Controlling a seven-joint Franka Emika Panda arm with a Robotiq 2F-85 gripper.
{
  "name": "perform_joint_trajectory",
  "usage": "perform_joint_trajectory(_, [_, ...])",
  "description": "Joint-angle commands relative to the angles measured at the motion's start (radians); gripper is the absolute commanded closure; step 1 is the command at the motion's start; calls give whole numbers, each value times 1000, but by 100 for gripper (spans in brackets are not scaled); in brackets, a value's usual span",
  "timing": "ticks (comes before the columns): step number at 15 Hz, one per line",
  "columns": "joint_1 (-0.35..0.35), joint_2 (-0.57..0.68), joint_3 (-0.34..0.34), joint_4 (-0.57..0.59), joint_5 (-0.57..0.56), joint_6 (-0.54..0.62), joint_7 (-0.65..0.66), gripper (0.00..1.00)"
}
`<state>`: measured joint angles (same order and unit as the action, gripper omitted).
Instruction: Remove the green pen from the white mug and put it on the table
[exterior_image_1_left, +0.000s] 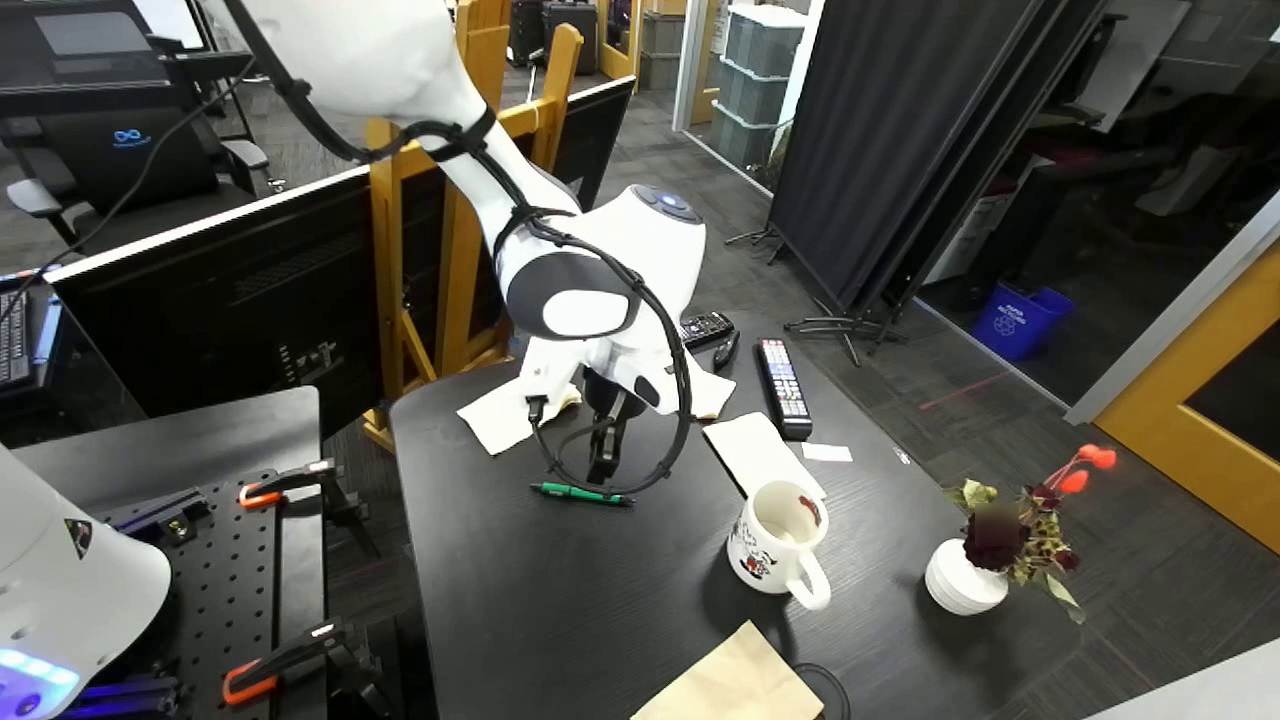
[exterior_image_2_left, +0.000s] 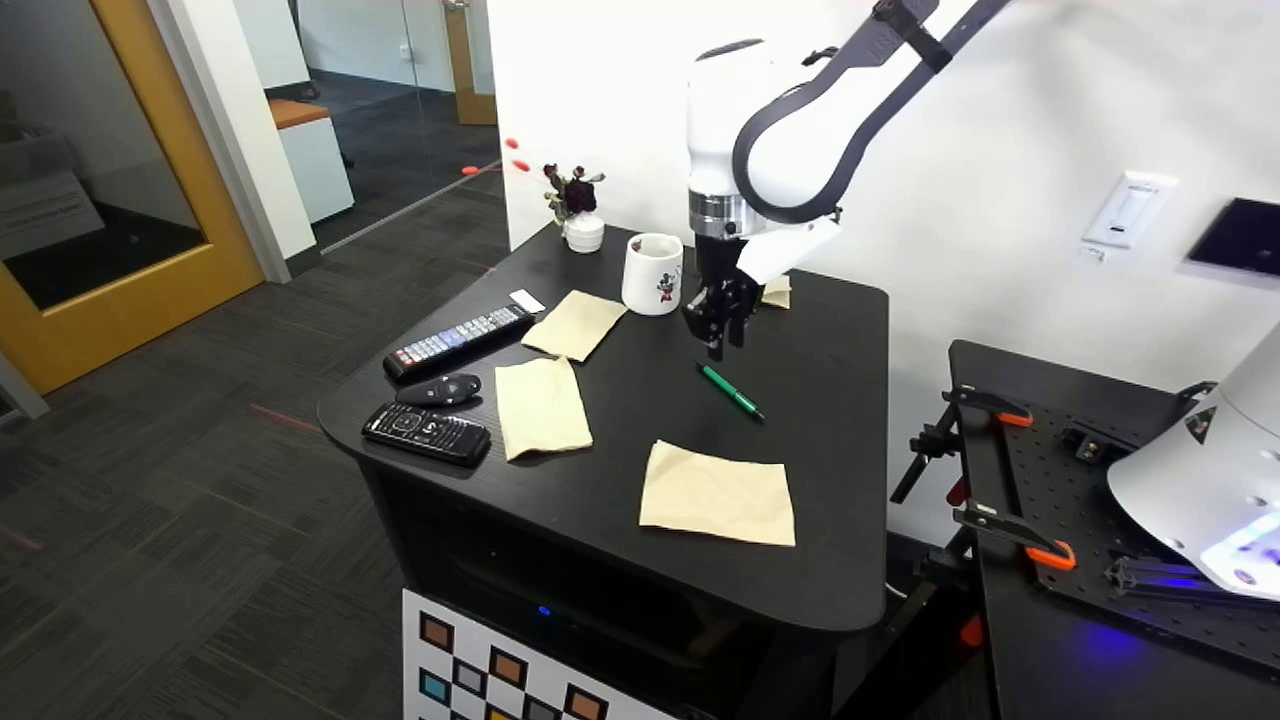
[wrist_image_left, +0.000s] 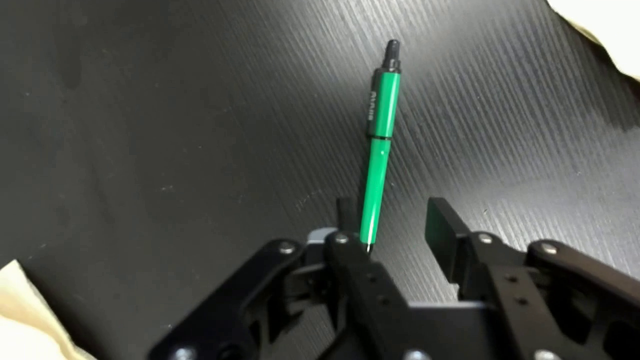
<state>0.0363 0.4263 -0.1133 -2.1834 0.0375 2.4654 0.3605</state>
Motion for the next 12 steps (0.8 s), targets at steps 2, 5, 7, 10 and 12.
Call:
perform_joint_trajectory(2, [12, 1, -8, 14, -48, 11, 8, 19])
perform_joint_trajectory(5, [11, -2, -5, 13, -50, 10, 10, 0])
perform_joint_trajectory(7, [11, -4, -5, 12, -49, 9, 11, 0])
perform_joint_trajectory(10, [6, -5, 2, 12, -30, 8, 11, 0])
perform_joint_trajectory(12, [3, 0, 1, 13, -35, -1, 2, 0])
